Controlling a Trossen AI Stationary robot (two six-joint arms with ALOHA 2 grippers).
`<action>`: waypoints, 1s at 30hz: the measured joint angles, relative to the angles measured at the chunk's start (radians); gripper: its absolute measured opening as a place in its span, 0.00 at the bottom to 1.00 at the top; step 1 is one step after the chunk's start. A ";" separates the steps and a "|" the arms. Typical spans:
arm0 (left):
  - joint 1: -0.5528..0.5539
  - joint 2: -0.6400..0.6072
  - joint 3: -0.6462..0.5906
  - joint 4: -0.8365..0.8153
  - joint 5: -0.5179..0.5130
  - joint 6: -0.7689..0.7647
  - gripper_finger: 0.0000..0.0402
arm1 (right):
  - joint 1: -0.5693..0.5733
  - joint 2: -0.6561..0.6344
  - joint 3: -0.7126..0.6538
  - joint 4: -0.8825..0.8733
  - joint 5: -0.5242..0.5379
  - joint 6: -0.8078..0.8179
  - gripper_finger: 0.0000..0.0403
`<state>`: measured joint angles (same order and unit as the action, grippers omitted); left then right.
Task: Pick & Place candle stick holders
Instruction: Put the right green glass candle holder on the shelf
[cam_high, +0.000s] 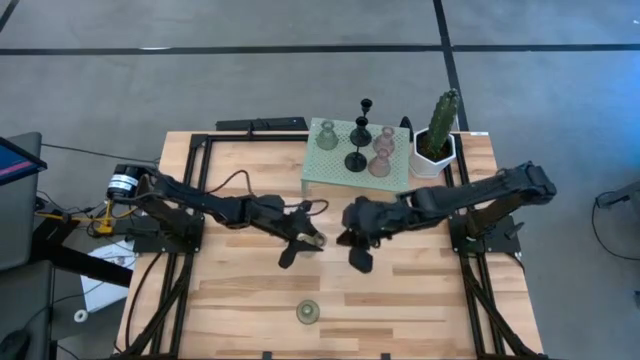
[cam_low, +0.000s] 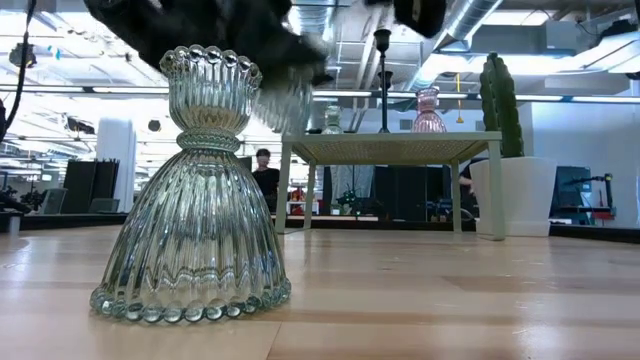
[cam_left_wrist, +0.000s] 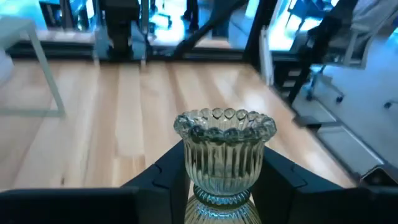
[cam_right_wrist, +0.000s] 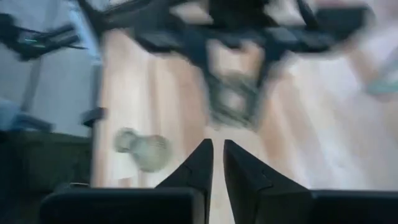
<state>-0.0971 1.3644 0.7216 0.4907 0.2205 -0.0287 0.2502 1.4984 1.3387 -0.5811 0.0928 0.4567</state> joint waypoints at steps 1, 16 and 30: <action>-0.001 -0.003 0.000 0.003 0.003 0.001 0.32 | 0.000 -0.011 -0.002 -0.019 0.010 0.000 0.06; 0.018 -0.093 -0.003 -0.007 -0.091 0.100 0.32 | 0.213 -0.143 0.001 -0.192 0.295 -0.081 0.00; 0.169 -0.168 -0.003 0.030 -0.092 0.137 0.32 | 0.422 -0.166 -0.061 -0.304 0.621 0.060 0.00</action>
<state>0.0722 1.1965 0.7189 0.5209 0.1284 0.1085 0.6721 1.3327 1.2779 -0.8850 0.7135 0.5171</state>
